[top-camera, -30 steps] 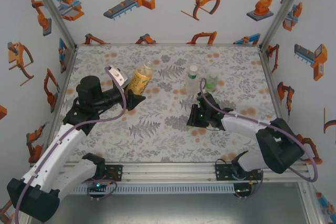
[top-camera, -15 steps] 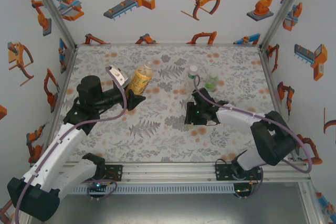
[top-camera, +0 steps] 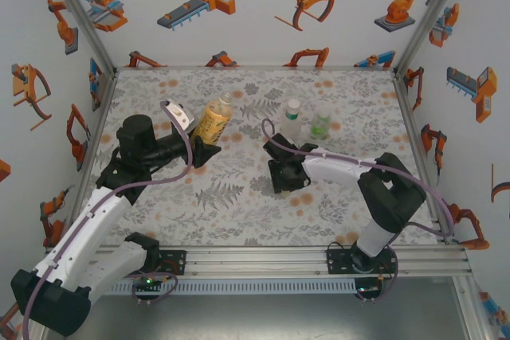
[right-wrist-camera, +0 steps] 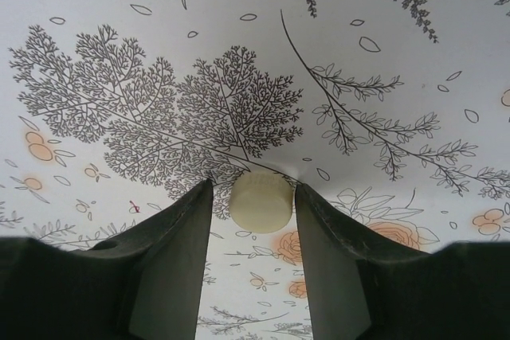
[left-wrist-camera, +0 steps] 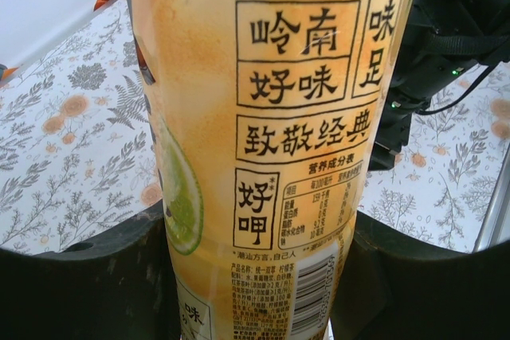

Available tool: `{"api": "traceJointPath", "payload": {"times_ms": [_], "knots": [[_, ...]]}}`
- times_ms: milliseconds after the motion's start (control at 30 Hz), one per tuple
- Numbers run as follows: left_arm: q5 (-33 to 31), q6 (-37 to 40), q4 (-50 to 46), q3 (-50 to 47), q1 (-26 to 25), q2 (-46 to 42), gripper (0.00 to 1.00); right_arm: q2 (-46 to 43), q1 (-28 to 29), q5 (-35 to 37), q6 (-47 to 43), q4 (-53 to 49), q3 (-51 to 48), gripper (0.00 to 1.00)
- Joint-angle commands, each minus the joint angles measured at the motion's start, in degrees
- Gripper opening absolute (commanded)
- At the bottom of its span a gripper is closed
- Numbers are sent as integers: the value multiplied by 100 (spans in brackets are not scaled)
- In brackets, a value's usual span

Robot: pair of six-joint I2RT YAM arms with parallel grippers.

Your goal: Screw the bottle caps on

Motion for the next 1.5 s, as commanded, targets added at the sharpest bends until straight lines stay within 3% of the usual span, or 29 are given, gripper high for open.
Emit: {"api": "traceJointPath", "payload": {"times_ms": [0, 533, 1000, 1233, 1467], "knots": [[36, 64, -27, 120, 20, -40, 0, 140, 139, 236, -81, -540, 158, 44], [36, 89, -62, 125, 26, -2, 0, 63, 231, 346, -64, -537, 245, 34], [53, 231, -261, 204, 19, 107, 0, -798, 164, 405, -243, -671, 375, 29], [159, 349, -418, 291, 23, 230, 0, -1442, -6, 66, -472, -564, 463, 28], [266, 557, -615, 356, -49, 295, 0, -2258, -369, -965, -957, 106, 282, 28]]}}
